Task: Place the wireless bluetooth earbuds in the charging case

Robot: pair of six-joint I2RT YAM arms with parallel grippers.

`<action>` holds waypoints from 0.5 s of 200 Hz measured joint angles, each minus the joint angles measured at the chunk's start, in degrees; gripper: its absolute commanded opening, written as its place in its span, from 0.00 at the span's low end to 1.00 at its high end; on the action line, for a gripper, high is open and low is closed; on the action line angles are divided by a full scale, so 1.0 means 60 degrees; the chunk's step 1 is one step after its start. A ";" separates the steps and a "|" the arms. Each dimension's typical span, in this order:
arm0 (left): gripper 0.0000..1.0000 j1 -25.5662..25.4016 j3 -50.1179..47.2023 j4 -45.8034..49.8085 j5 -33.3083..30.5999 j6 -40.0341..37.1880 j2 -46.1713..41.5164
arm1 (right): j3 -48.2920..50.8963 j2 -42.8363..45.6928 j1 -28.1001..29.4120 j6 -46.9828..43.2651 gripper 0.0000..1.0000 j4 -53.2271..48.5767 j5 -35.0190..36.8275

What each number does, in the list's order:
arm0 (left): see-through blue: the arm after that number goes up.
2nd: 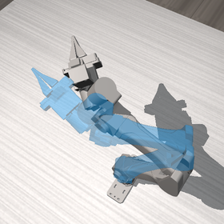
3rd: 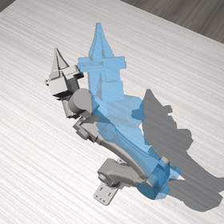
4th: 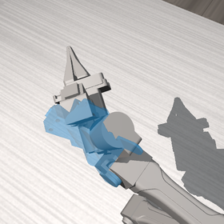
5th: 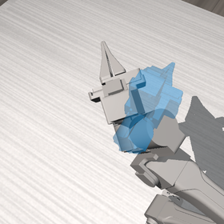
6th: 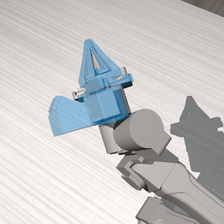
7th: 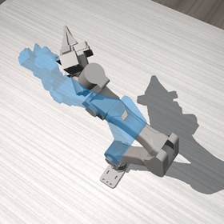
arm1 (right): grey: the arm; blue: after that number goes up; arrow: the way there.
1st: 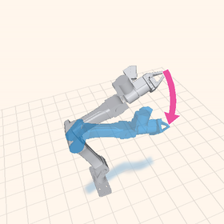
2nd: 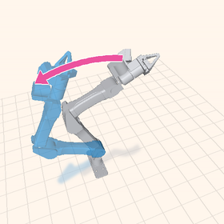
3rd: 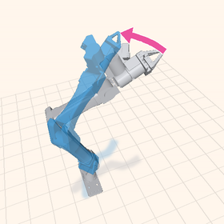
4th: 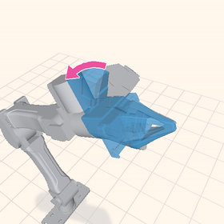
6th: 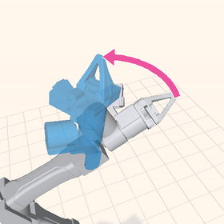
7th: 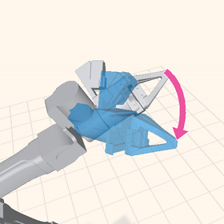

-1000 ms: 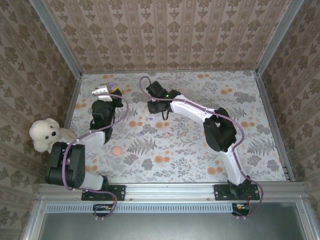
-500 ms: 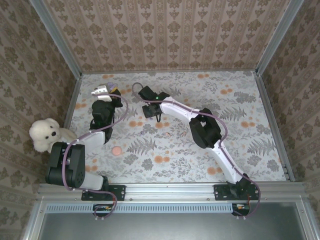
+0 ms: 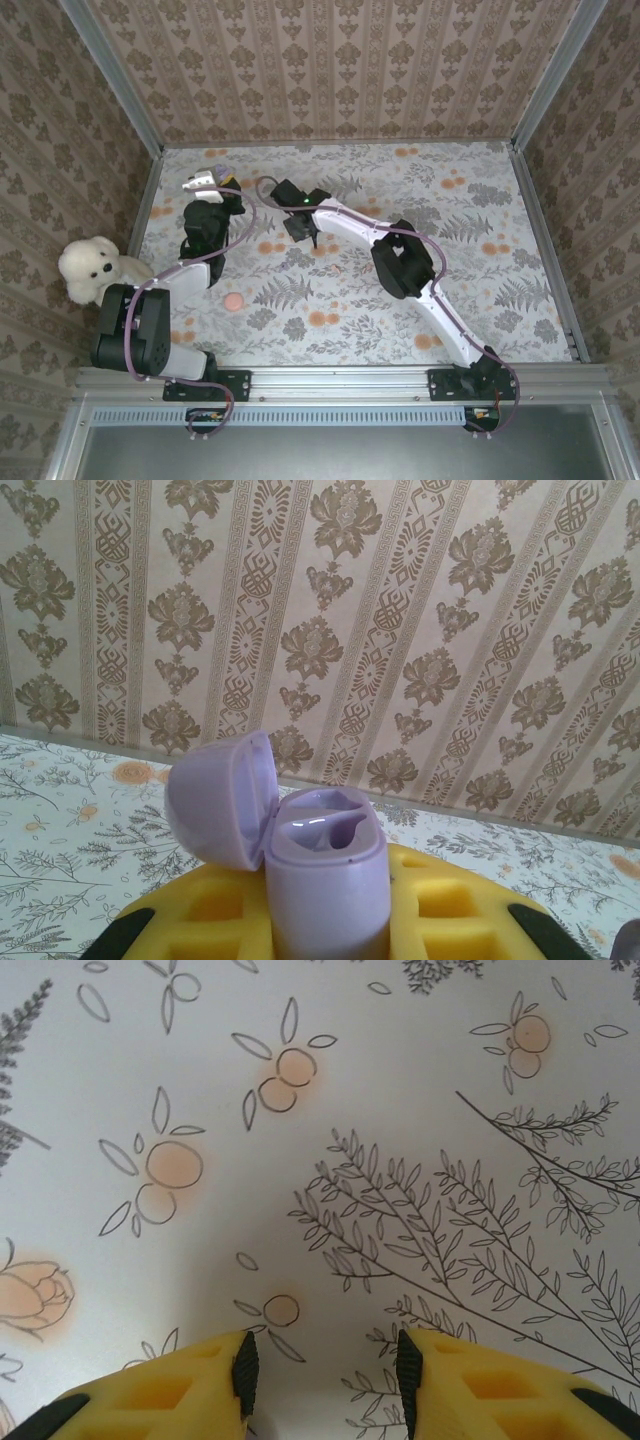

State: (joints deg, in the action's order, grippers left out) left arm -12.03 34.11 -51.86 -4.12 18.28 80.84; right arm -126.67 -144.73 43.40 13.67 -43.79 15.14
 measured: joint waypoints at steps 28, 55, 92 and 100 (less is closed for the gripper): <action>0.00 0.0000 0.0000 0.0000 0.0000 0.0007 0.0000 | 0.0091 0.0018 0.0109 -0.0248 0.44 0.0062 0.0237; 0.00 0.0000 0.0000 0.0000 0.0000 0.0029 0.0000 | 0.0645 0.0310 0.0164 -0.0372 0.44 0.0331 0.0375; 0.00 0.0000 0.0000 0.0000 0.0000 0.0036 0.0000 | 0.1676 0.0911 0.0215 -0.0517 0.43 0.0561 0.0415; 0.00 0.0000 0.0000 0.0000 0.0000 0.0036 0.0000 | 0.1840 0.1013 0.0215 -0.0525 0.43 0.0568 0.0415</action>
State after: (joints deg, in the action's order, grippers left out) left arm -12.03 34.11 -51.86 -4.12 18.50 80.84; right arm -115.63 -138.65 44.69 10.52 -40.38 17.63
